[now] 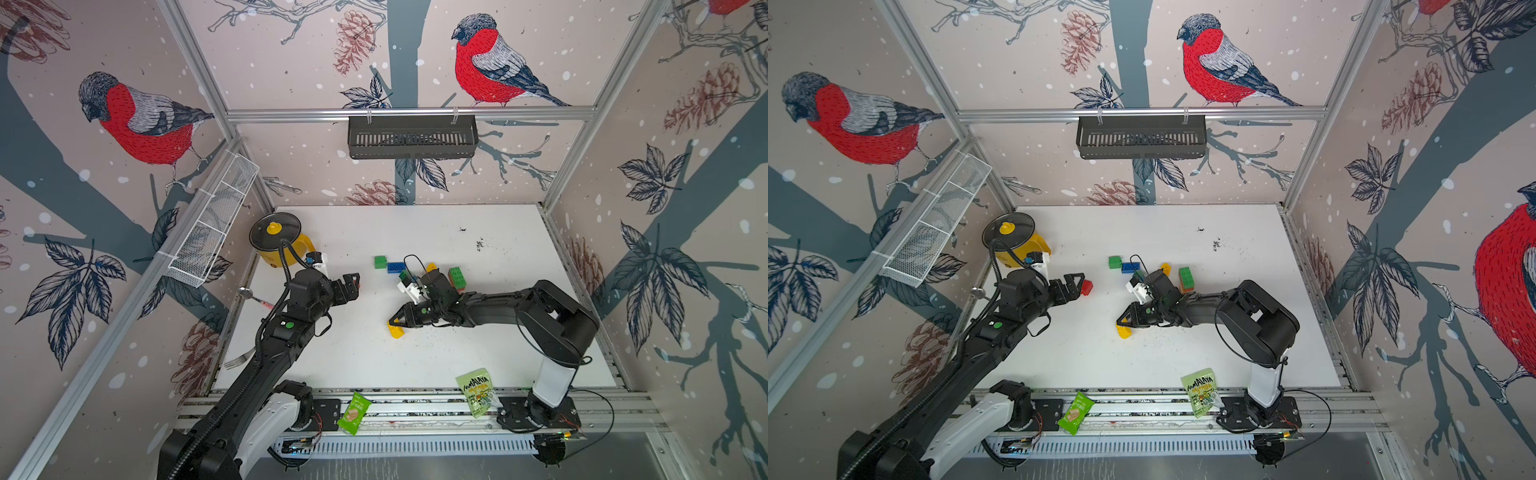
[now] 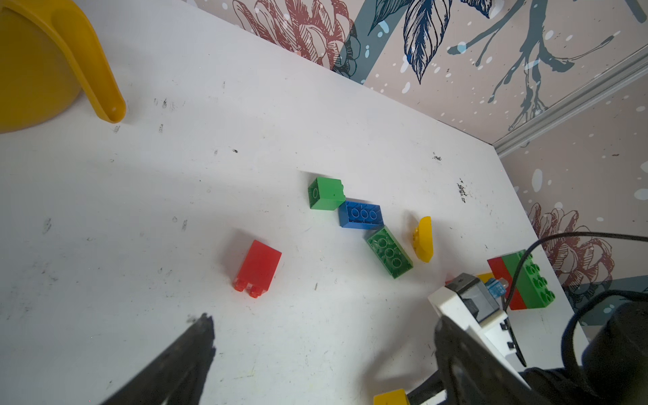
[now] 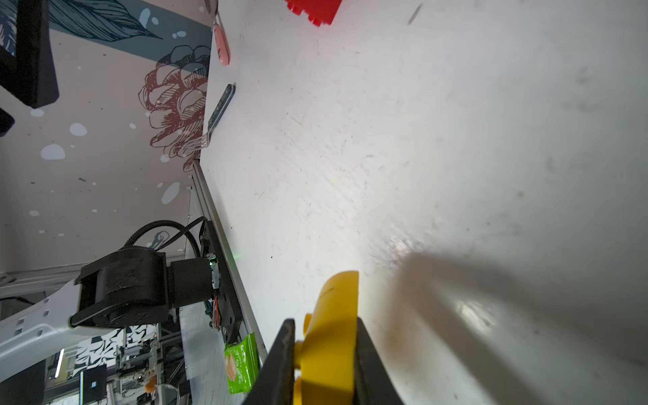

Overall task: Assemble an ice cream with lego
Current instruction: Place the lego brick at the center of the board.

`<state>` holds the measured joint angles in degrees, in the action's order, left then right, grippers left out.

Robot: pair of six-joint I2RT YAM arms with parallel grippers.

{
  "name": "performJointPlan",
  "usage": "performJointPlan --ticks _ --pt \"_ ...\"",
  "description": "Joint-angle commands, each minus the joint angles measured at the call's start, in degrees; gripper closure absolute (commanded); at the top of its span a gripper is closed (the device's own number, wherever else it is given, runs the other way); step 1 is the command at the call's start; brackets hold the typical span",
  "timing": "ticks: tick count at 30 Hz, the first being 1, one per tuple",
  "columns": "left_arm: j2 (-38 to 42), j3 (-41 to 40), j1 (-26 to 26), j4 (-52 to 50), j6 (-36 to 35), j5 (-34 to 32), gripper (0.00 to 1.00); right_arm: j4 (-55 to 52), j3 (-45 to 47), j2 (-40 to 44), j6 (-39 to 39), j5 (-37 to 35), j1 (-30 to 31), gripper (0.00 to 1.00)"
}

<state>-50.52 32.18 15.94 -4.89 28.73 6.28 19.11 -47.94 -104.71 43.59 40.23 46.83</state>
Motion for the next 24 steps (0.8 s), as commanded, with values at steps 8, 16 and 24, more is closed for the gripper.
performJointPlan --ticks 8,16,24 --pt "0.0 0.0 -0.1 2.1 -0.1 0.6 0.03 2.4 -0.5 -4.5 0.9 0.8 0.0 0.72" --pt "1.2 0.0 -0.1 2.2 -0.3 0.3 0.03 -11.2 -2.1 -3.3 -3.7 -8.7 -1.6 0.6" --pt "1.4 0.1 -0.1 2.6 -0.4 0.0 0.03 -30.4 -12.2 0.2 -8.4 -27.1 2.2 0.47"
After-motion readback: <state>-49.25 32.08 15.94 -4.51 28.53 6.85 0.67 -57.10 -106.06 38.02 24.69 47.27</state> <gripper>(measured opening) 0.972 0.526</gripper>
